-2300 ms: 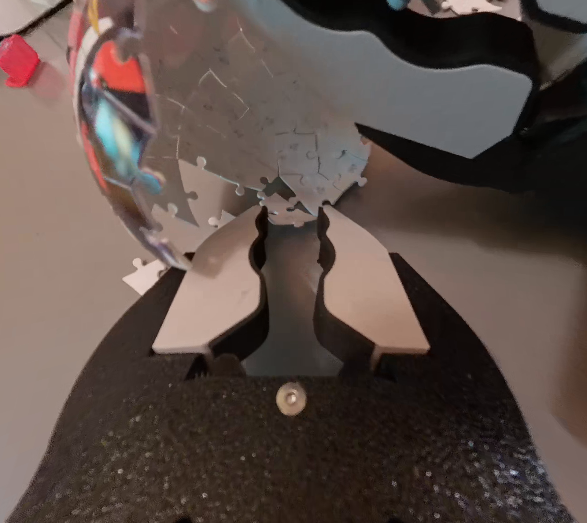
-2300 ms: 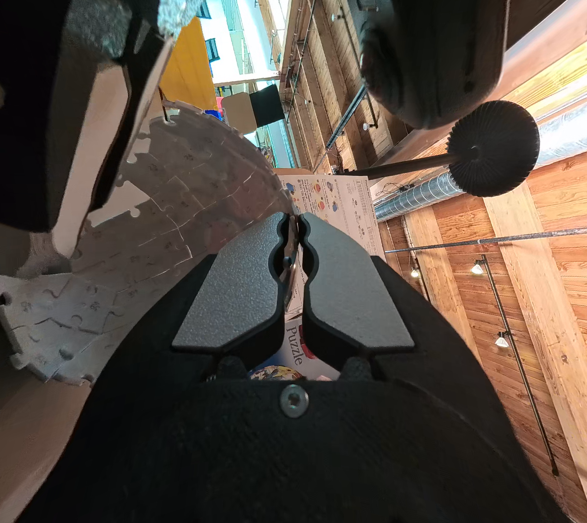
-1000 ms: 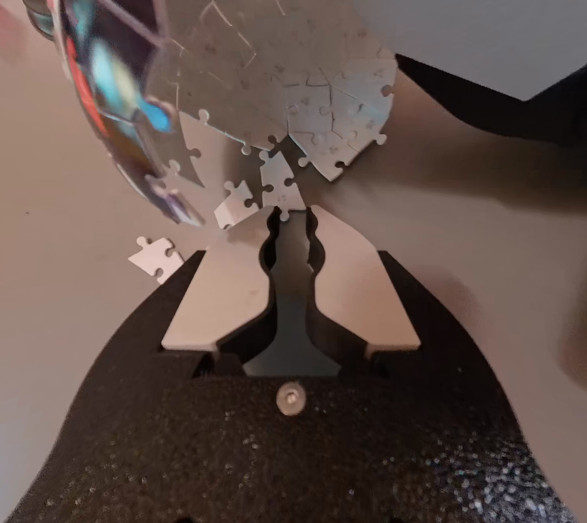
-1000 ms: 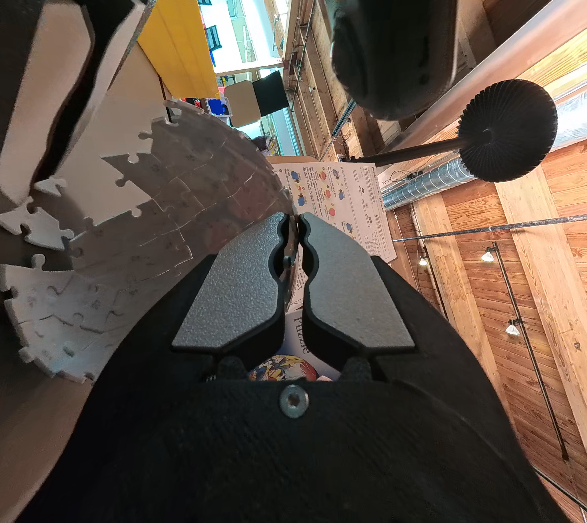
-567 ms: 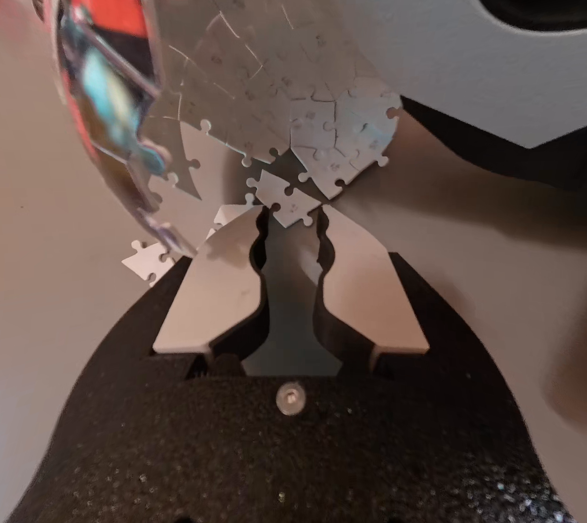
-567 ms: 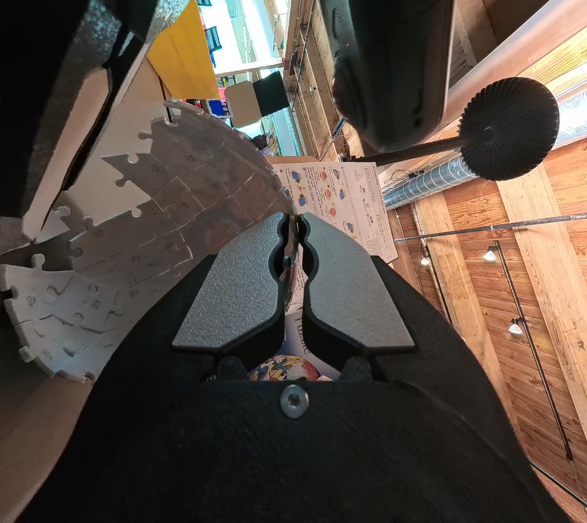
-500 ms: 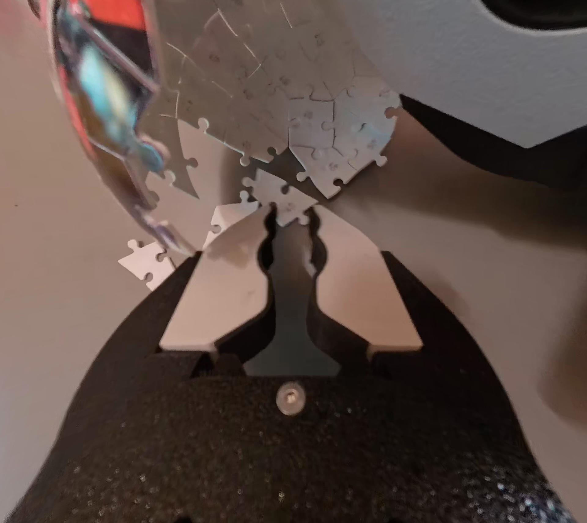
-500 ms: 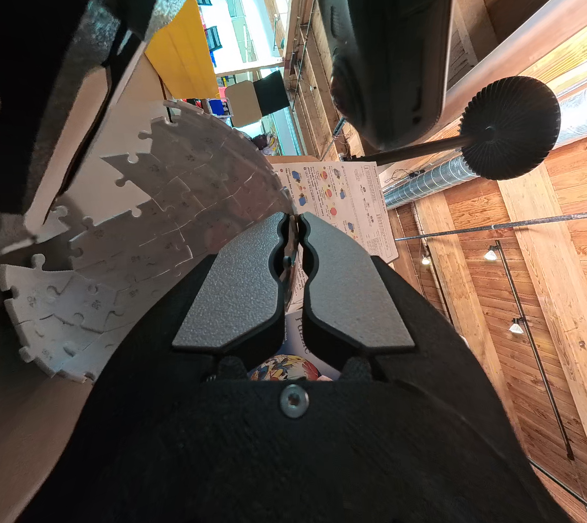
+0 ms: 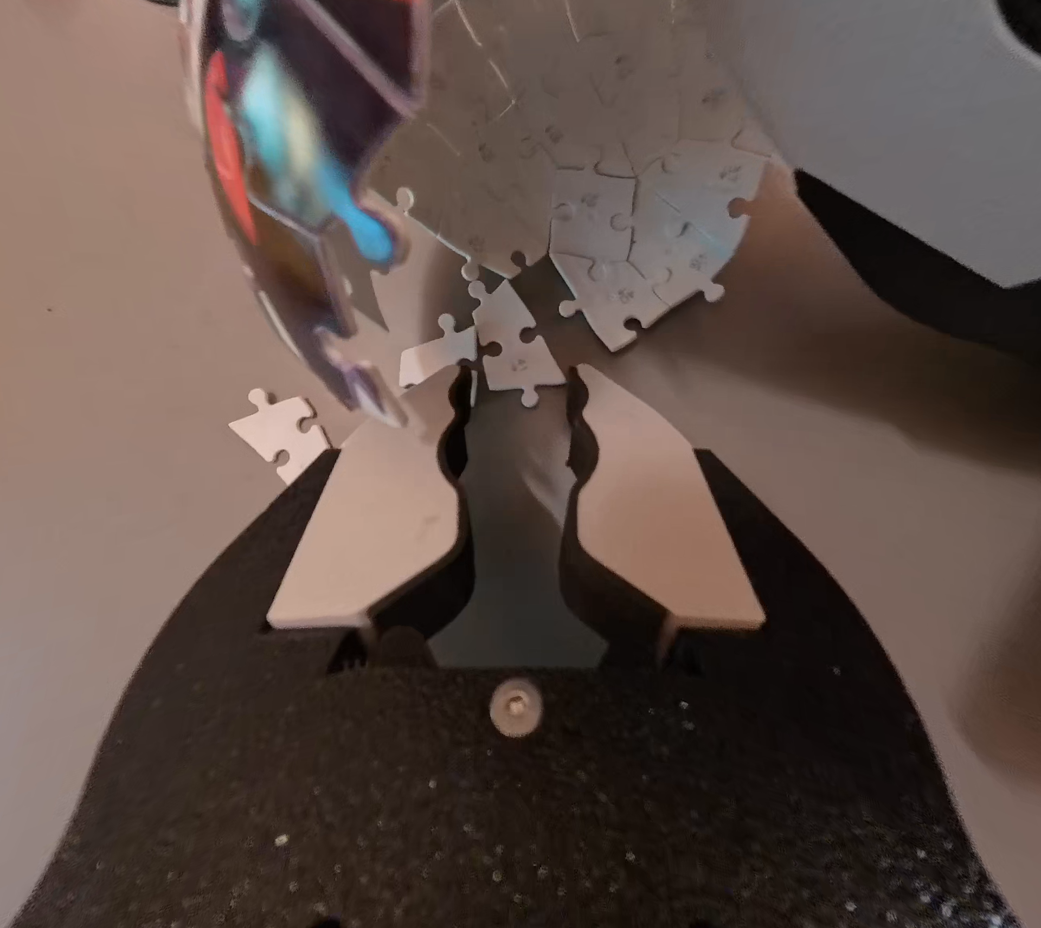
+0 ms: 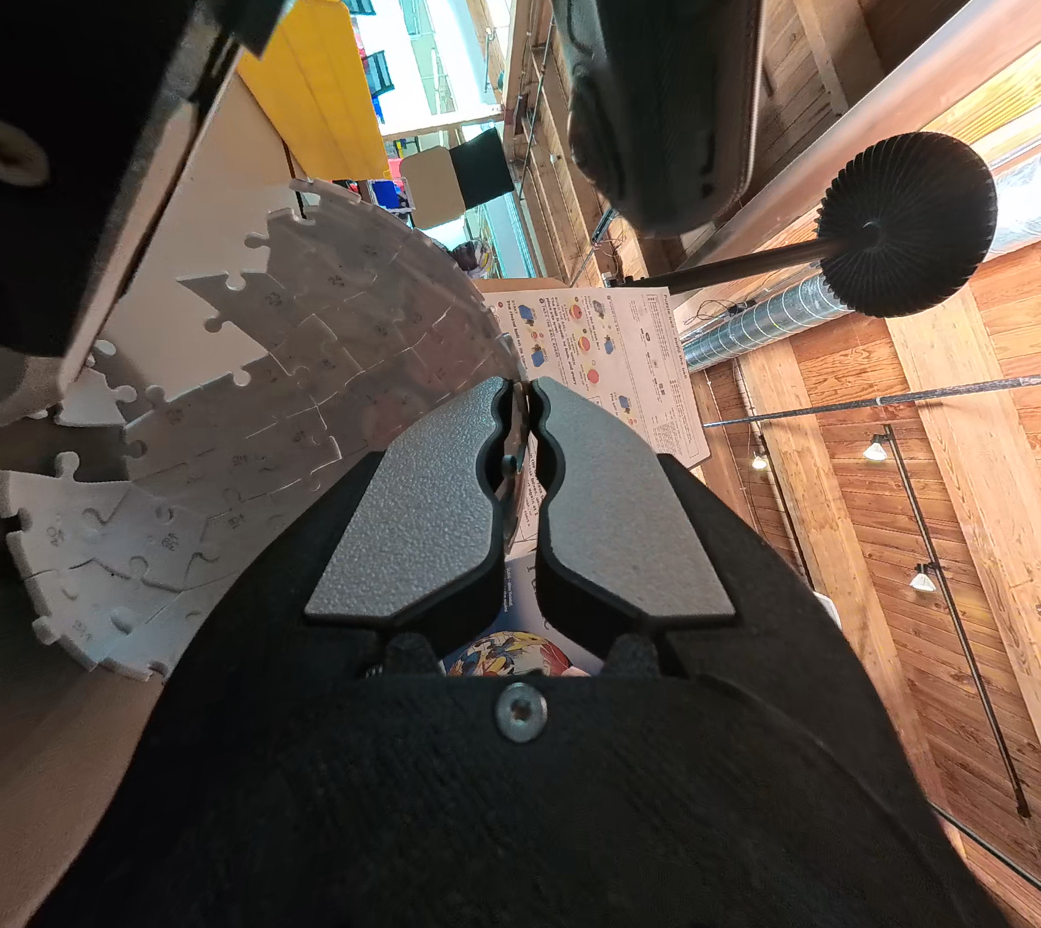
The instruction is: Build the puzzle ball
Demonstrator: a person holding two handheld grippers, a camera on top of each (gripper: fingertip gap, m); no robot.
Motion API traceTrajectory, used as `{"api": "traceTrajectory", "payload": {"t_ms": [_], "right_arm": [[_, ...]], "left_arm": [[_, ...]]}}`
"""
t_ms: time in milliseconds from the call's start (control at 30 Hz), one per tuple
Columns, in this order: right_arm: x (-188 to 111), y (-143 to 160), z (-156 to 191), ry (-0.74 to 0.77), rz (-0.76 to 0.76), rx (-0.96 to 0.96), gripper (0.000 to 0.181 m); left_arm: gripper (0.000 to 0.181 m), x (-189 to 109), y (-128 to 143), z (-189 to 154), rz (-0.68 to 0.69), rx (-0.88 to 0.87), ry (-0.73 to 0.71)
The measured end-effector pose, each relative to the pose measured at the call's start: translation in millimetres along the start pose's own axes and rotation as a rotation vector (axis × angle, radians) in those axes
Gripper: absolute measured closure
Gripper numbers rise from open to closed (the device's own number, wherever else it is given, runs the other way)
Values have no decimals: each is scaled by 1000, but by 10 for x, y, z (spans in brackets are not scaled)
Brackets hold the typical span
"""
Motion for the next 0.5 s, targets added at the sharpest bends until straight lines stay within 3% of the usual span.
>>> {"api": "traceTrajectory", "payload": {"t_ms": [500], "right_arm": [[0,9,-1,0,3,4,176]], "left_arm": [[156,-38,-1,10,-33,-10,-18]]}}
Point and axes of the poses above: each gripper's, where its closed fingertips meet, x out along the fingers, y out of its underside, z = x × y across the jaws, the point moved 1 cm from there along -x, back along the fingers, and after that the axes turned 15 degrees about -z, right-handed, at the moved point
